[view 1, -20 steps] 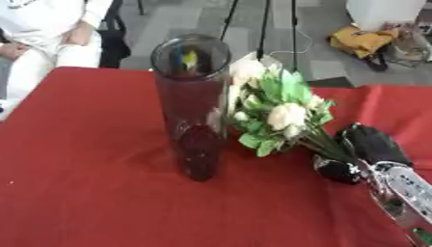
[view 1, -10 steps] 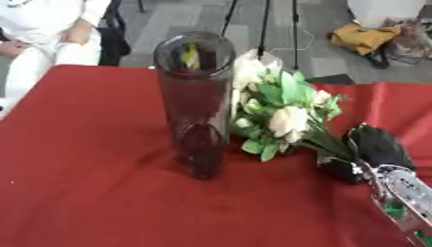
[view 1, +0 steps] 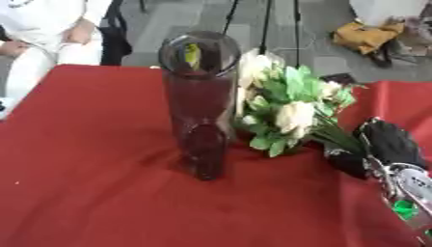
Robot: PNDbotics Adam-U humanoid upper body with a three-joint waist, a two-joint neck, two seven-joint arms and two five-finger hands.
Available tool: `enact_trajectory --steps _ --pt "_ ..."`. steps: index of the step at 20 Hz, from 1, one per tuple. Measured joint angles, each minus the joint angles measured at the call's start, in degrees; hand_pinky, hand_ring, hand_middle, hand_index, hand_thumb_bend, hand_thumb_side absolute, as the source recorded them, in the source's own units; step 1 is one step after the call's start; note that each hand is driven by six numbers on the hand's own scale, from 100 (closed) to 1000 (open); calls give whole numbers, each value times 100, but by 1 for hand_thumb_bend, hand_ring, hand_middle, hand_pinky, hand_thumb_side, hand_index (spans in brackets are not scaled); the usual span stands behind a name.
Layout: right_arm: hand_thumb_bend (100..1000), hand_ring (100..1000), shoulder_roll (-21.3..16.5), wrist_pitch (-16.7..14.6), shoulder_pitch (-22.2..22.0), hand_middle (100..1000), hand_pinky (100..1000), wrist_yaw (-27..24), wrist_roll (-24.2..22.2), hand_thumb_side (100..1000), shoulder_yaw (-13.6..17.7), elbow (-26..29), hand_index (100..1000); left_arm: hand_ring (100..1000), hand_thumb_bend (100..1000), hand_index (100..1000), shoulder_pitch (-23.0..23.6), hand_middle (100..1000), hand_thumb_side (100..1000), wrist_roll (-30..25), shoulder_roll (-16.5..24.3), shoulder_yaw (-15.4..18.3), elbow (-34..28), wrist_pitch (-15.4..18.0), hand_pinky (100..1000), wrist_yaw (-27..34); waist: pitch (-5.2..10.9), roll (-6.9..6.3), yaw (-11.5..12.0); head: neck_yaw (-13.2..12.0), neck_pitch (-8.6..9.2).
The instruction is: Arrange flowers into the vase.
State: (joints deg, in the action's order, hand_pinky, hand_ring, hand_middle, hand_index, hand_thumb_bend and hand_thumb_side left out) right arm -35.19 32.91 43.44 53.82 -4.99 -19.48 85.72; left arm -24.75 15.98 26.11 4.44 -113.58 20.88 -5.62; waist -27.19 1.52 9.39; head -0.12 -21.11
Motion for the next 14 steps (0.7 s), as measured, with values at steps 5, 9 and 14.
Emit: enact_trajectory --steps 5,9,14 --pt "100 100 -94 75 -23 100 100 -54 187 747 65 221 100 914 100 894 2 897 1000 -23 0 0 0 -14 831 0 1 0 -21 -33 -1" --pt "100 100 -159 193 -68 100 100 -100 348 654 117 366 100 914 100 894 2 896 1000 -50 0 0 0 -8 831 0 2 0 -31 -40 -1" --pt "100 100 -232 295 -113 100 100 -235 469 900 148 484 100 915 100 894 3 894 1000 -64 0 0 0 -8 831 0 4 1 -32 -48 -1"
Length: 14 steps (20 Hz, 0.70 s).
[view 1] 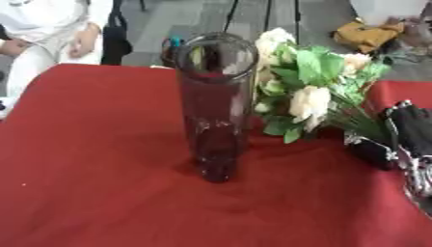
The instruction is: Arrange flowers into the vase.
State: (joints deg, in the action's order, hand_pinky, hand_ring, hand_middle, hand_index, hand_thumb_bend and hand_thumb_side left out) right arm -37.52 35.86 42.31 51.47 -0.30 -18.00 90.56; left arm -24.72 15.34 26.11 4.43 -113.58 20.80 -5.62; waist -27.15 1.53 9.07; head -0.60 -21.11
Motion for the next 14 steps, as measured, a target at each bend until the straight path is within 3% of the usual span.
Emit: enact_trajectory --steps 4,14 --pt "100 100 -41 -99 -33 100 100 -125 41 995 0 16 100 915 100 894 0 892 1000 -8 0 -1 0 -4 831 0 0 16 21 16 5" --pt "100 100 -66 -206 -50 100 100 -159 -97 898 2 12 100 915 100 895 -2 893 1000 -25 0 -32 0 -5 831 1 0 32 39 47 10"
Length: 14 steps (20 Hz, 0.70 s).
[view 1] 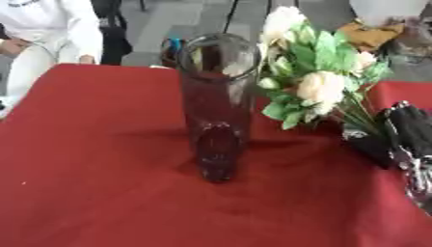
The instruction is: Arrange flowers into the vase.
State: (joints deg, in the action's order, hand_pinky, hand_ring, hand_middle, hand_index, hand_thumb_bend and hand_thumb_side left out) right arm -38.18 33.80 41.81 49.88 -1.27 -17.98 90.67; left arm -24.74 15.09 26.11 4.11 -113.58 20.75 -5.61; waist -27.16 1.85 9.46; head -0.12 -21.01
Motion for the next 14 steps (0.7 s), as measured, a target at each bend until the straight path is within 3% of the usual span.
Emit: enact_trajectory --steps 4,14 --pt "100 100 -3 33 -5 100 100 -13 -30 827 21 16 100 916 100 896 -1 893 1000 -9 0 -1 0 6 832 0 0 1 -3 0 11" --pt "100 113 -44 116 -64 100 100 -311 11 802 53 166 100 916 100 898 -1 894 1000 -29 0 -1 0 1 832 3 0 -2 -50 -24 12"
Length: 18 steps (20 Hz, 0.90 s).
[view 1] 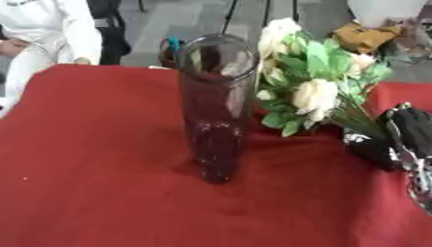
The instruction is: Arrange flowers into the vase.
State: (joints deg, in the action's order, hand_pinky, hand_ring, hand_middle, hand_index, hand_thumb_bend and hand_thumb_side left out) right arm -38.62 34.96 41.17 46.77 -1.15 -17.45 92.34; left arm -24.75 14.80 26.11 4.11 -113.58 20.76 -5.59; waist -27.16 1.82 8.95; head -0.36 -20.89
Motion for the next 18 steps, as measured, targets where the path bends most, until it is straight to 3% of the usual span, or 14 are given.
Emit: enact_trajectory --steps 5,6,7,9,10,11,12,13,14,18 --pt "100 264 -2 13 -36 100 100 -216 -3 796 18 106 107 917 100 899 0 894 1000 -20 0 0 0 -7 832 0 0 -15 -33 -8 0" --pt "100 334 -3 17 -36 138 100 -265 0 796 22 122 123 917 100 899 0 895 1000 -26 0 0 0 -7 832 0 0 -16 -37 -8 0" --pt "100 342 -6 22 -37 145 100 -306 3 795 26 142 122 917 100 900 0 895 1000 -33 0 0 0 -9 832 0 0 -17 -39 -8 0" --pt "100 437 -13 29 -40 252 192 -357 11 783 29 173 132 917 100 901 0 896 1000 -48 0 0 0 -10 832 0 0 -26 -43 -8 1" --pt "100 437 -17 34 -42 252 192 -373 17 784 31 175 132 917 100 901 0 896 1000 -57 0 0 0 -10 832 0 0 -30 -43 -9 1" --pt "100 526 -17 37 -46 356 302 -392 20 782 32 178 150 917 100 901 0 896 1000 -60 0 0 0 -10 832 0 0 -31 -45 -9 1" --pt "100 533 -22 38 -59 363 313 -414 21 782 45 187 151 917 100 901 0 896 1000 -62 0 0 0 -10 832 0 -1 -31 -49 -9 1" --pt "100 577 -35 40 -67 393 398 -438 23 780 50 202 163 917 100 901 0 895 1000 -63 0 0 0 -10 832 0 -1 -32 -53 -9 1" --pt "100 589 -52 43 -71 397 423 -472 26 771 53 214 178 917 100 901 0 895 1000 -64 0 0 0 -9 832 0 -1 -33 -57 -9 1" --pt "100 581 -60 92 -80 371 443 -707 84 773 92 283 174 921 100 901 0 895 1000 -66 0 -1 0 -9 833 0 -3 -39 -74 -9 5"
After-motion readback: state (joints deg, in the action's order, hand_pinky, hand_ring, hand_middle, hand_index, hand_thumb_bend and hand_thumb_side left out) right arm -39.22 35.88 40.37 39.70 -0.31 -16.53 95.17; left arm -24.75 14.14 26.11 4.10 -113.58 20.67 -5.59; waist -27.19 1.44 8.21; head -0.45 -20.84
